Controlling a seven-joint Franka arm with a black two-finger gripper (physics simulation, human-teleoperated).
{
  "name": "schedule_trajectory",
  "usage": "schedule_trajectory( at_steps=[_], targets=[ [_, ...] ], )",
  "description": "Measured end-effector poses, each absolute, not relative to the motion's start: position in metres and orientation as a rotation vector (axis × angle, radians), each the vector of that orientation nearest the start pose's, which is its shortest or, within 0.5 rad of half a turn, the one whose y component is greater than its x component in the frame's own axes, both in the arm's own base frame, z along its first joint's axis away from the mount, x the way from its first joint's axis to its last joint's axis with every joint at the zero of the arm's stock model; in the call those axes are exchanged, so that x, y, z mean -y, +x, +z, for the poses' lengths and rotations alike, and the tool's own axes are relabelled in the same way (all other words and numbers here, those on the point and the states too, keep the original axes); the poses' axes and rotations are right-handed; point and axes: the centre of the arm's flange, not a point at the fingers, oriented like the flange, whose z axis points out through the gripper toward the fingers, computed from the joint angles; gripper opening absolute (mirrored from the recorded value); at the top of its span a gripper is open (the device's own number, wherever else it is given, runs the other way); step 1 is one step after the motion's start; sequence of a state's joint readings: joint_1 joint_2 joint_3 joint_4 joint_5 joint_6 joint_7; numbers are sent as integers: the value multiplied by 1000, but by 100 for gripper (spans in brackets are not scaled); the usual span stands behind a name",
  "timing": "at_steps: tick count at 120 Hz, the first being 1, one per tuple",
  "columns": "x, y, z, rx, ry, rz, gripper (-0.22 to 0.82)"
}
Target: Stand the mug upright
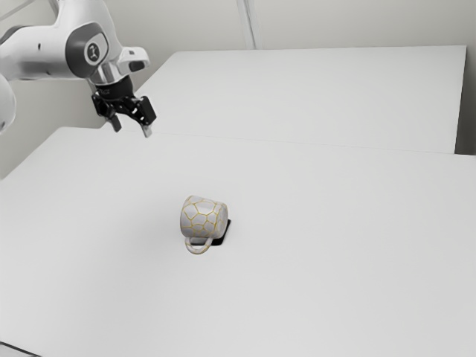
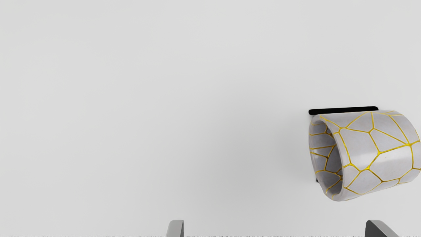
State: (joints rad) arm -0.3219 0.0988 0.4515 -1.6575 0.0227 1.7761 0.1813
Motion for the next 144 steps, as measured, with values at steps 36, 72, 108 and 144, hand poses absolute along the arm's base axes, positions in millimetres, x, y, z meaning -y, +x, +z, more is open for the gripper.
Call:
schedule_trajectory(
  at_steps=[36, 72, 108, 144],
  targets=[
    [-73, 586, 458, -46, -3281, 122, 60],
    [-83, 580, 371, -89, -3614, 246, 60],
    [-101, 579, 317, -167, -3911, 172, 60],
    [-88, 570, 288, -245, -4118, -34, 60]
  ],
)
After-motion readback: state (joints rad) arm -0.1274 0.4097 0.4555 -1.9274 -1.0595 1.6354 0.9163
